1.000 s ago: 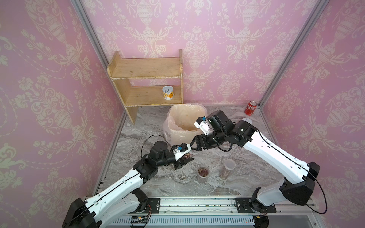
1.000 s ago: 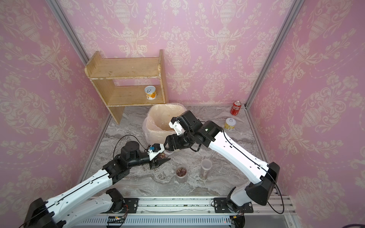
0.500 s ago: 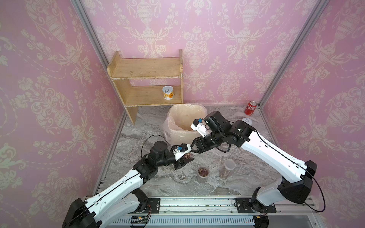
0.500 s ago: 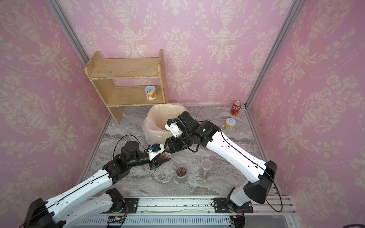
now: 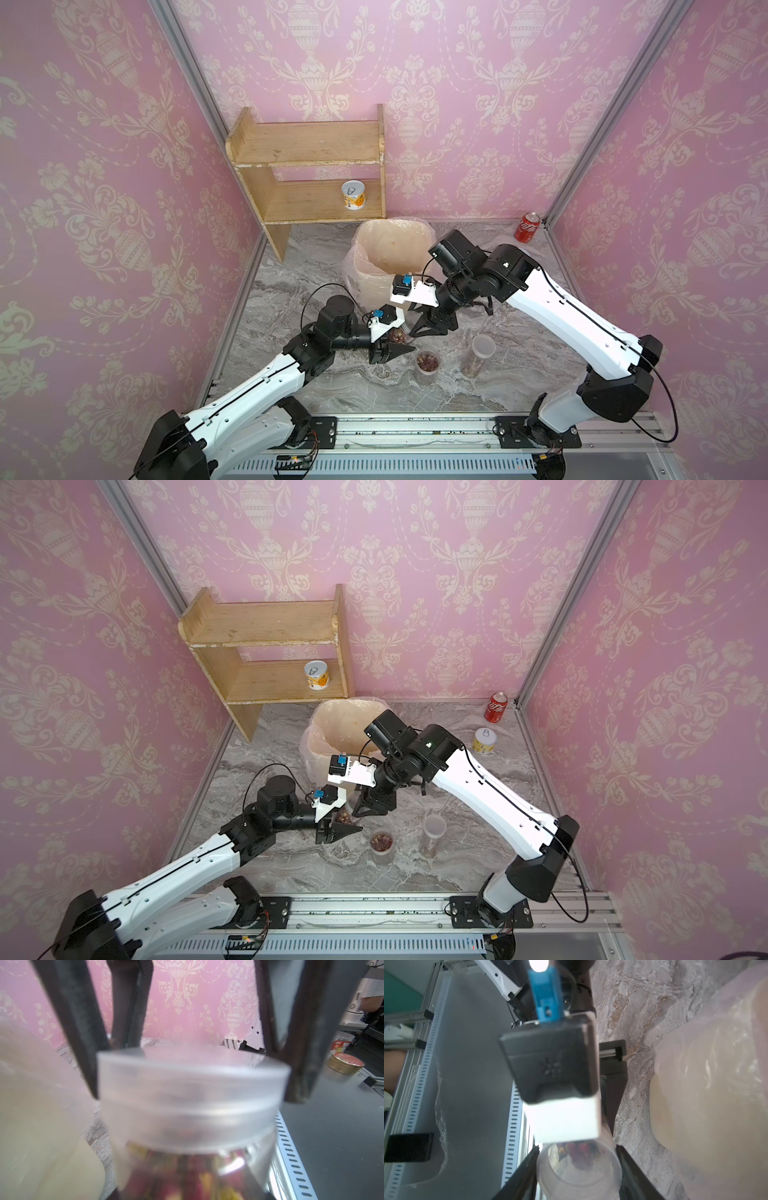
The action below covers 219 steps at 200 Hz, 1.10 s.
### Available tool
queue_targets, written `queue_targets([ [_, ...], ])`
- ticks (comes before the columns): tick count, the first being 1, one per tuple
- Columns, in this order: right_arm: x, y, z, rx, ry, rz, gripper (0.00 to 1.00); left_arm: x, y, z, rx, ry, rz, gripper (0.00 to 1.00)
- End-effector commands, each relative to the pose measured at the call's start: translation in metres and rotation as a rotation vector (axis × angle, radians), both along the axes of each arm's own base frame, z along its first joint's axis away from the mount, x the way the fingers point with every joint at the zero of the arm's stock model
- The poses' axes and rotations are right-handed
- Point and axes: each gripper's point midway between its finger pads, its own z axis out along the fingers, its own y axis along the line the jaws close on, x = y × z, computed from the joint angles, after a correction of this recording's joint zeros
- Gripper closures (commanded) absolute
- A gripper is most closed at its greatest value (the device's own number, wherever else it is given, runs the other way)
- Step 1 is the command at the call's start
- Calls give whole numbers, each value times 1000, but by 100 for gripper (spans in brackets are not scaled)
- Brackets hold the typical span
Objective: Empty the moldy dried flower tea in the jars
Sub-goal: Unscrew the lid from the jar.
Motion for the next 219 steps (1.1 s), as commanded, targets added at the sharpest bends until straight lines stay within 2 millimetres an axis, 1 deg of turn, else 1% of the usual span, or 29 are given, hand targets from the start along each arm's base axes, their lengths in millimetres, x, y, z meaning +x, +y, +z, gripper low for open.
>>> queue_targets([
  [1,-5,0,-12,-44,-158,244,77,-9,-7,22,-69,46,-62,99],
  [35,0,2,-10,-48,-202,274,77,-9,-7,21,-68,48,-61,99],
  [48,1,6,-6,-26,-212,265,76,-8,-6,20,-66,46,-54,98],
  [52,1,8,-5,-17,-211,261,74,-7,-6,20,-66,42,-50,98],
  [60,1,11,-2,0,-205,246,65,-6,-6,21,-66,36,-42,99],
  [65,1,12,0,9,-199,239,57,-5,-6,20,-64,29,-35,98],
  [75,2,15,3,25,-183,207,28,-2,-4,19,-58,11,-12,98],
  [76,2,15,4,27,-183,203,26,-1,-4,19,-58,8,-9,98],
  [77,3,15,5,29,-180,192,20,-1,-4,20,-58,6,-5,99],
  [78,3,15,5,29,-180,192,20,-1,-3,19,-58,4,-4,99],
  [80,3,16,6,32,-178,182,15,1,-3,19,-56,1,3,99],
  [85,4,16,8,40,-172,157,7,2,-2,18,-51,-8,13,98],
  [94,5,16,12,51,-160,125,1,4,-1,17,-45,-28,33,98],
  [119,0,14,30,117,-119,25,0,12,4,16,-22,-71,87,98],
  [133,-1,8,40,160,-95,-59,0,15,6,14,-6,-85,105,98],
  [156,6,-8,48,205,-15,-275,2,20,8,14,5,-110,134,99],
  [170,13,-19,51,235,64,-446,3,23,9,14,10,-123,148,98],
  [182,19,-28,53,242,140,-596,3,24,10,14,15,-133,156,98],
  [197,26,-37,48,211,239,-763,4,26,11,13,30,-139,168,99],
  [219,31,-39,33,138,357,-905,7,28,13,9,53,-143,178,99],
])
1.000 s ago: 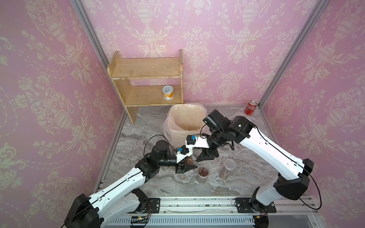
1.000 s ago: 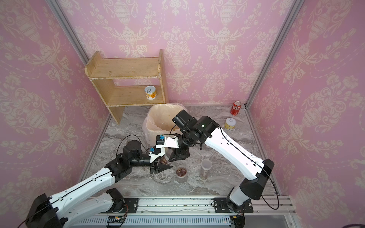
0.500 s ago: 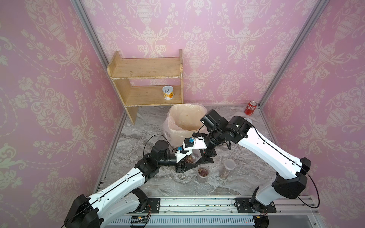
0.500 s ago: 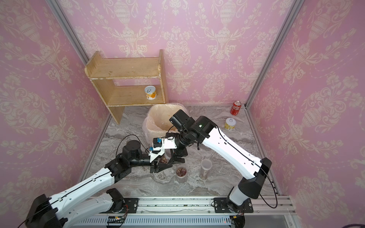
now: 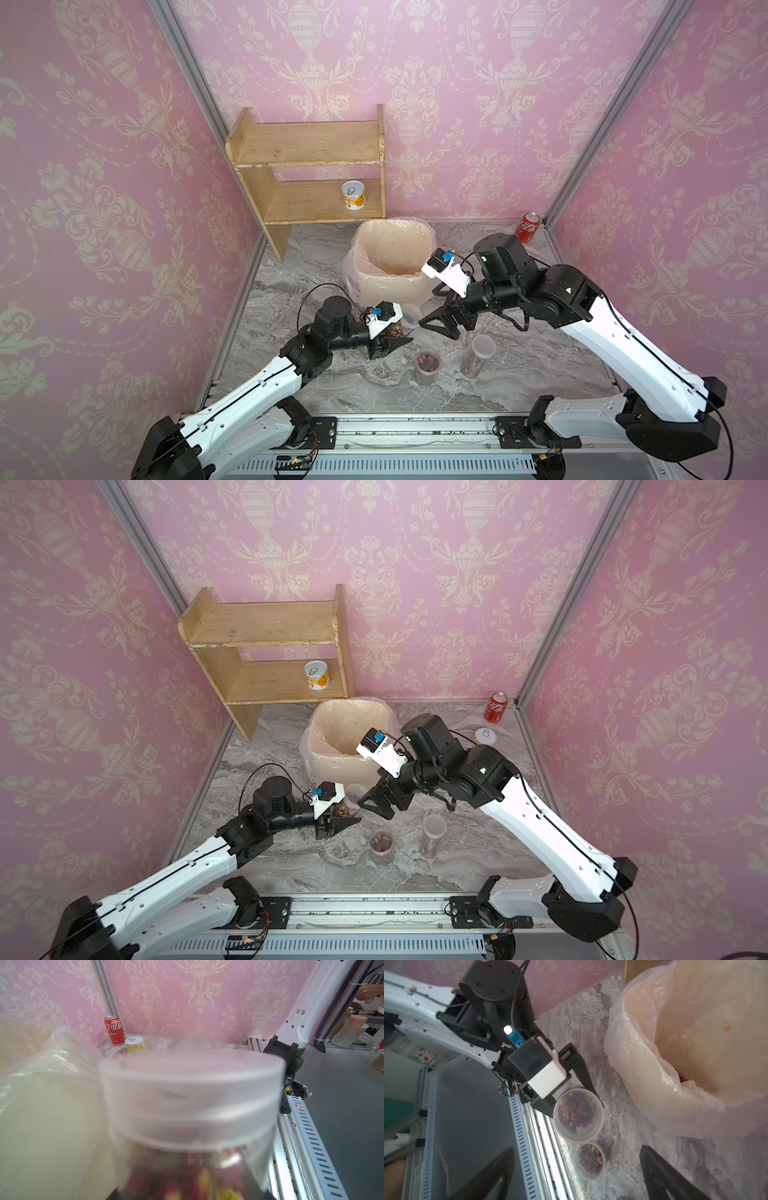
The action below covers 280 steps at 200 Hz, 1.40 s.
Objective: Empty the moldy dried flower tea in the jars
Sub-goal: Unscrew the lid from the jar.
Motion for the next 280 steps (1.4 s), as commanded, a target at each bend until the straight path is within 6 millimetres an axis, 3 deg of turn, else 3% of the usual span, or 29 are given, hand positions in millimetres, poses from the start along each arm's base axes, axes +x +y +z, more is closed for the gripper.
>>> queue_targets([
  [1,14,-4,-18,-16,235,-263,7,5,3,6,24,-55,28,99],
  [52,22,17,-44,-62,387,-303,10,6,3,7,31,-57,35,98],
  [105,17,34,-47,-67,408,-257,14,5,4,3,39,-49,34,98],
  [164,6,40,-58,-110,431,-211,20,5,4,2,42,-47,34,98],
  [235,4,47,-58,-120,372,-118,50,0,2,3,23,-26,8,98],
  [255,2,49,-54,-132,275,2,57,-6,-1,5,-1,-9,-27,98],
  [280,-16,52,-43,-127,92,305,66,-16,-6,11,-43,28,-92,98],
])
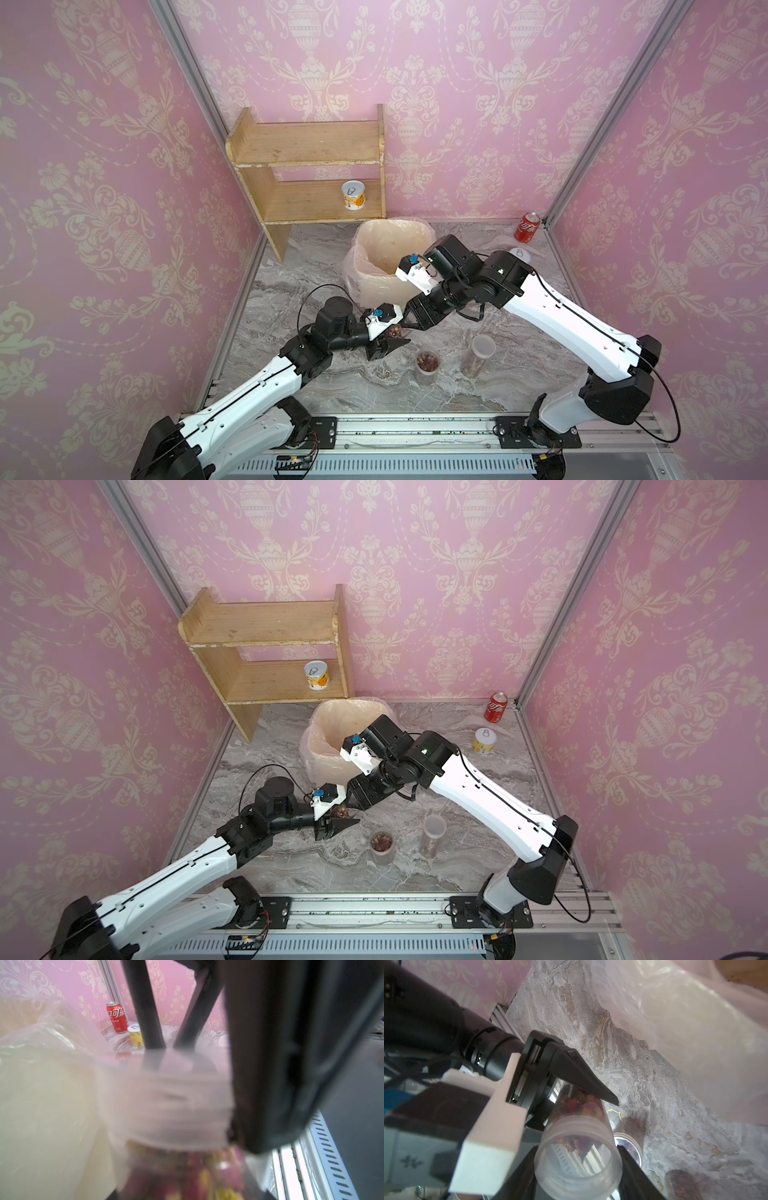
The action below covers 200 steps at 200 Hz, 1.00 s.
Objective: Empty the moldy dried flower tea in the jars
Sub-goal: Unscrew the lid from the jar.
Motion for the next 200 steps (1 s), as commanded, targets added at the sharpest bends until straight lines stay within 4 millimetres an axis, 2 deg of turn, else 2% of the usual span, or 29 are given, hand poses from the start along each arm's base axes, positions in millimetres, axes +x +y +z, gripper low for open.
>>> queue_targets([
  [1,-20,11,16,72,-176,359,66,-16,-9,22,-87,16,-100,99],
  [23,-42,6,21,113,-396,701,68,-25,-13,28,-121,54,-154,99],
  [38,-39,5,21,95,-549,821,74,-28,-15,31,-133,78,-178,98],
  [61,-30,5,19,48,-654,918,74,-32,-16,33,-141,97,-196,98],
  [91,-22,5,14,-8,-667,954,74,-34,-15,31,-142,102,-202,98],
  [170,-25,11,21,57,-696,934,72,-32,-14,27,-132,92,-188,98],
  [176,-25,12,23,60,-701,932,70,-32,-14,27,-133,92,-188,98],
  [185,-25,12,24,62,-706,927,61,-32,-14,26,-131,94,-188,98],
  [200,-24,13,27,68,-702,905,55,-31,-14,27,-132,91,-183,98],
])
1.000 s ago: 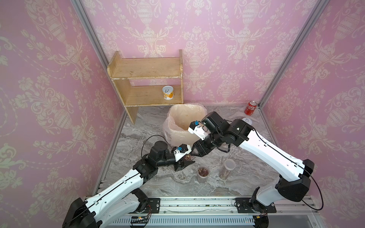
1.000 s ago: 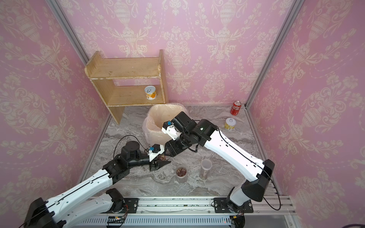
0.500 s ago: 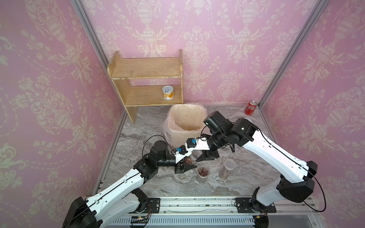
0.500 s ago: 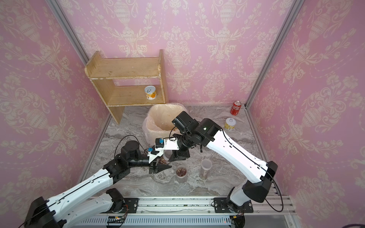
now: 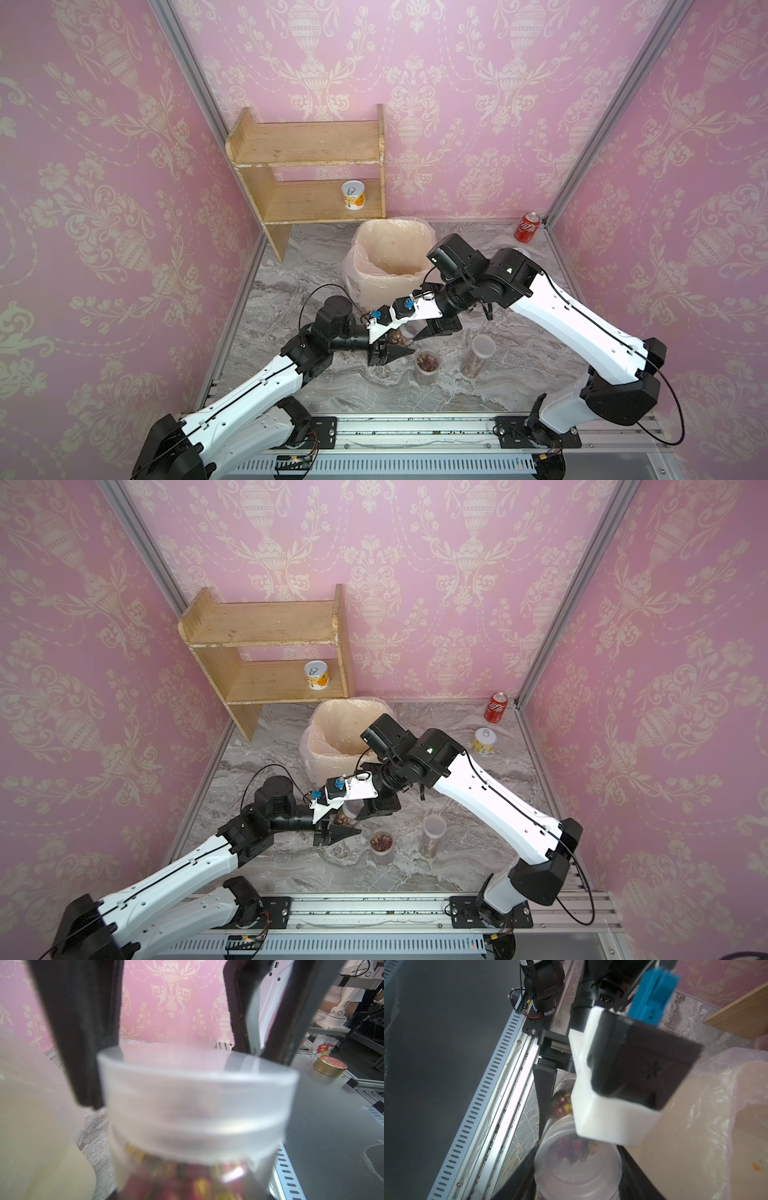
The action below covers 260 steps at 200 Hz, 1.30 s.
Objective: Empty the moldy dried flower tea in the jars
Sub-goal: Unscrew the lid from the jar.
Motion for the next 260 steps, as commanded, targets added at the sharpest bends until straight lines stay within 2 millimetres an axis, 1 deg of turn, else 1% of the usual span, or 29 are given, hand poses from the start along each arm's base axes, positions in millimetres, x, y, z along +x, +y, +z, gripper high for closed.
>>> queue_targets([
  [1,0,15,14,85,-41,30,55,-3,-3,12,-39,11,-14,98],
  [17,1,16,20,101,-21,-1,42,-1,-2,11,-38,3,0,98],
  [36,-1,16,28,137,2,-35,14,2,-1,12,-37,-18,22,98],
  [44,-4,15,32,159,9,-44,10,4,0,12,-35,-28,33,98],
  [64,-10,12,42,220,20,-64,5,6,2,12,-29,-46,52,98],
  [88,-17,3,50,268,69,-133,3,12,5,10,-16,-66,91,97],
  [104,-17,-6,58,316,143,-248,3,16,8,8,-7,-84,123,97],
  [115,-9,-11,64,358,209,-385,4,20,10,6,4,-100,147,97],
  [133,10,-25,67,385,334,-672,5,26,14,4,29,-131,190,97],
  [151,24,-38,58,327,463,-915,5,31,17,1,59,-155,219,97],
  [165,31,-41,47,279,539,-1044,4,35,20,-2,80,-169,238,97],
  [195,34,-29,34,253,671,-1130,5,39,23,-9,127,-174,256,97],
  [236,44,-21,17,200,699,-1183,9,40,23,-9,128,-174,261,98],
  [260,43,-14,10,181,733,-1179,11,40,23,-8,125,-178,266,97],
])
